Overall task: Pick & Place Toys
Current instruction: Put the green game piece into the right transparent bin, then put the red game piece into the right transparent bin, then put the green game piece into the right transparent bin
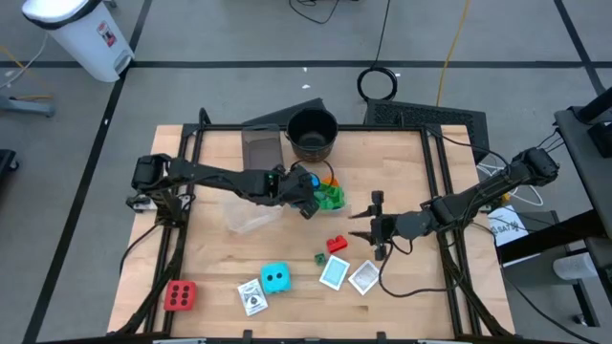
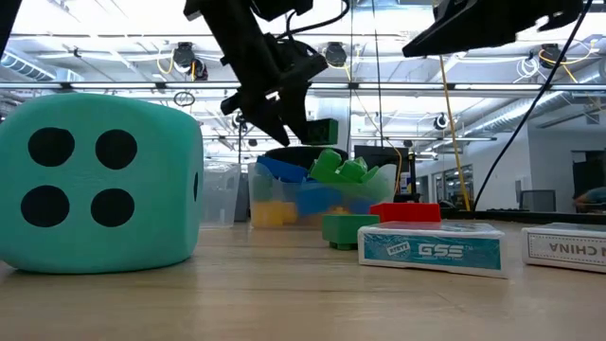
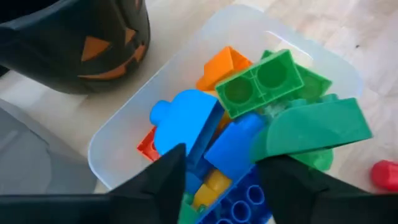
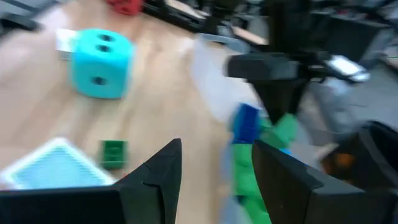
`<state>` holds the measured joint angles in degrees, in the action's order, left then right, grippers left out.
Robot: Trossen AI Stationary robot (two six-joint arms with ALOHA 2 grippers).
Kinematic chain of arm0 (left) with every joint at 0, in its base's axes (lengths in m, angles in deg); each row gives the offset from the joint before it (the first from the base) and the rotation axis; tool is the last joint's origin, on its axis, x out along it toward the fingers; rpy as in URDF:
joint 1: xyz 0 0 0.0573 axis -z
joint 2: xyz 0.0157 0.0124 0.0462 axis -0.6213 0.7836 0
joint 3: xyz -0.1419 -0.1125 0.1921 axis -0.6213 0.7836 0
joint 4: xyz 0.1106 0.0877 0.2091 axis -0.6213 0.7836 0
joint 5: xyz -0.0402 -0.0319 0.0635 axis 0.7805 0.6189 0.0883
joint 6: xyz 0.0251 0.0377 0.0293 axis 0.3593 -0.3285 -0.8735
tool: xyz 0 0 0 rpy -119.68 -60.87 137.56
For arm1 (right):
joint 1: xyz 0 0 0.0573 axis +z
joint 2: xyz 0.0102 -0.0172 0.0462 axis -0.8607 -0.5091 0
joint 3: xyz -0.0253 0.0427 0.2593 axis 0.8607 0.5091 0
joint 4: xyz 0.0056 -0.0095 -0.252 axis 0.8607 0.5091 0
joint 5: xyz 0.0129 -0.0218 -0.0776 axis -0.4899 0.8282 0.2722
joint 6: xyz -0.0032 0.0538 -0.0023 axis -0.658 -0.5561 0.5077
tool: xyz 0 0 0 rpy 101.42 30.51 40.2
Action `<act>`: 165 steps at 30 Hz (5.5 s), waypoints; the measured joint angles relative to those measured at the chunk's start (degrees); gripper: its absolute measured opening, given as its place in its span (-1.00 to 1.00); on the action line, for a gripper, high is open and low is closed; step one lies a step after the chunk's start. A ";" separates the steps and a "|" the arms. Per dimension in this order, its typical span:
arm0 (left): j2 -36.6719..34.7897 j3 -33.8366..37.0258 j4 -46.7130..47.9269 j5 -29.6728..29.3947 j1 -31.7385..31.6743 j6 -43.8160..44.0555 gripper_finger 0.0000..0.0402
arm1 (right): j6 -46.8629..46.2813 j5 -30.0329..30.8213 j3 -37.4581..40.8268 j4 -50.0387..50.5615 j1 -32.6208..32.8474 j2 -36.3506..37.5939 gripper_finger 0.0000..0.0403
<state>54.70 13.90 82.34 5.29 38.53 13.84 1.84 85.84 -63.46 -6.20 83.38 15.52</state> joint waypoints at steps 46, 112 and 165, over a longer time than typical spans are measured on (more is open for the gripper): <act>0.04 0.02 0.23 5.59 -1.27 3.19 0.39 | -9.26 -20.21 0.02 -21.49 -25.63 -20.04 0.26; -28.89 41.70 -30.45 -13.14 20.67 7.22 0.36 | -7.96 -24.50 0.07 -8.52 -9.69 -30.49 -0.31; -28.87 41.59 -35.37 -11.35 17.96 5.35 0.36 | 11.91 -23.22 0.00 -10.76 -35.15 -10.47 0.33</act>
<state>25.83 55.50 46.97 -6.06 56.50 19.20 13.75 62.62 -63.46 -16.96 48.23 5.05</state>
